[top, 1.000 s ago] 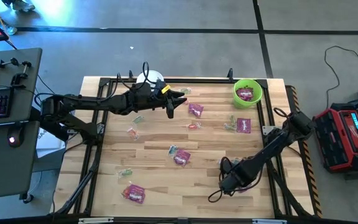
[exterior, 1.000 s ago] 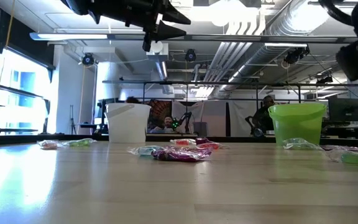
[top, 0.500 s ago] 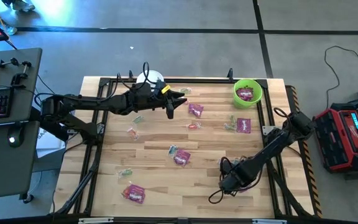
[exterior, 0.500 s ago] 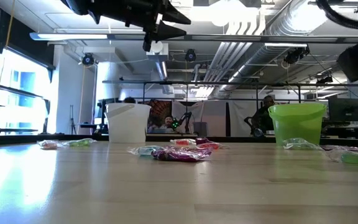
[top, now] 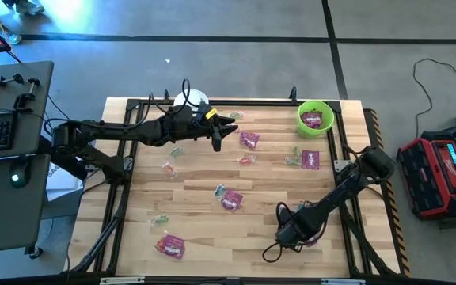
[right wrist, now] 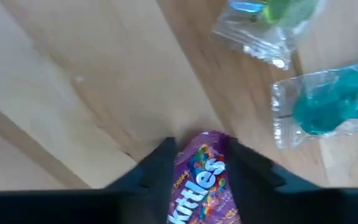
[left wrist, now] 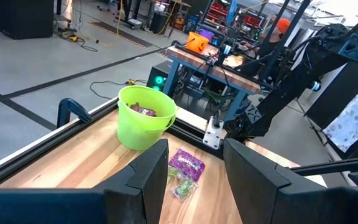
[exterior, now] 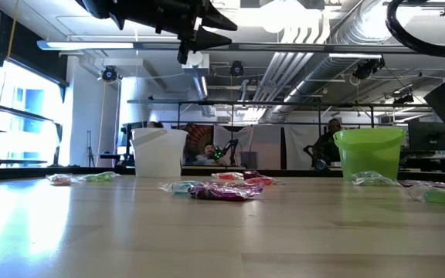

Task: Sort candy by brand, put in halloween buckets
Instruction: Put the violet candy into the green bucket

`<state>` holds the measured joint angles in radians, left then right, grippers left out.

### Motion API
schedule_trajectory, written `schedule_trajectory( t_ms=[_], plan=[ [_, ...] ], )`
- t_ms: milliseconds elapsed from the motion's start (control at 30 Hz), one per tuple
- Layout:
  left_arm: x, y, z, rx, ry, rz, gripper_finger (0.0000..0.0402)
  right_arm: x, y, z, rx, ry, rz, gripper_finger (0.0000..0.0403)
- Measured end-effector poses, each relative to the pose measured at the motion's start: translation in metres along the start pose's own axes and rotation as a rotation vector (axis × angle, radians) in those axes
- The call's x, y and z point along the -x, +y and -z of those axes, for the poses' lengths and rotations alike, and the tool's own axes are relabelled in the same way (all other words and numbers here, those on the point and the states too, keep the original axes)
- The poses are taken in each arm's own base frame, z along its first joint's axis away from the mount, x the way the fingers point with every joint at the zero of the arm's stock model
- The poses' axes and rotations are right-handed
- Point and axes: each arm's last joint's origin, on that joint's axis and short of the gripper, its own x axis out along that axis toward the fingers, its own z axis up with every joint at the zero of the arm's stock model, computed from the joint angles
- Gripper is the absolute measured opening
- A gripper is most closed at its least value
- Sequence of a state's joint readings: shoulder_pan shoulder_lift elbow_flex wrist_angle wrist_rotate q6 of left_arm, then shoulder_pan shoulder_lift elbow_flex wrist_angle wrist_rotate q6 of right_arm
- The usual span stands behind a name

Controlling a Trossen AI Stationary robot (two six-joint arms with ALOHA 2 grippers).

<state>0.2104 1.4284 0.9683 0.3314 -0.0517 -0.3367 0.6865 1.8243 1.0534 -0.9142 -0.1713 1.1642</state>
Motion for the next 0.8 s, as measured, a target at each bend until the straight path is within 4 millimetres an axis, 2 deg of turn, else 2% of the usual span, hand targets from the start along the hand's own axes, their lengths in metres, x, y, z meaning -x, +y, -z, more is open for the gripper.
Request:
schedule_trajectory(
  t_ms=[100,167,500,800],
  plan=[
    [0.0,0.0,0.0,-0.001,0.003,-0.001,0.0149,0.001,0.001,0.0,0.023,0.003,-0.009,0.0037],
    [0.0,0.0,0.0,-0.001,0.004,-0.002,0.0149,0.003,0.0,0.001,0.042,0.001,0.006,0.0011],
    [0.0,0.0,0.001,-0.004,0.006,-0.002,0.0149,0.032,0.004,-0.001,0.097,-0.131,0.013,0.0001],
    [0.0,0.0,0.001,-0.017,0.006,-0.002,0.0149,0.077,-0.02,0.012,0.017,-0.34,-0.021,0.0]
  ],
)
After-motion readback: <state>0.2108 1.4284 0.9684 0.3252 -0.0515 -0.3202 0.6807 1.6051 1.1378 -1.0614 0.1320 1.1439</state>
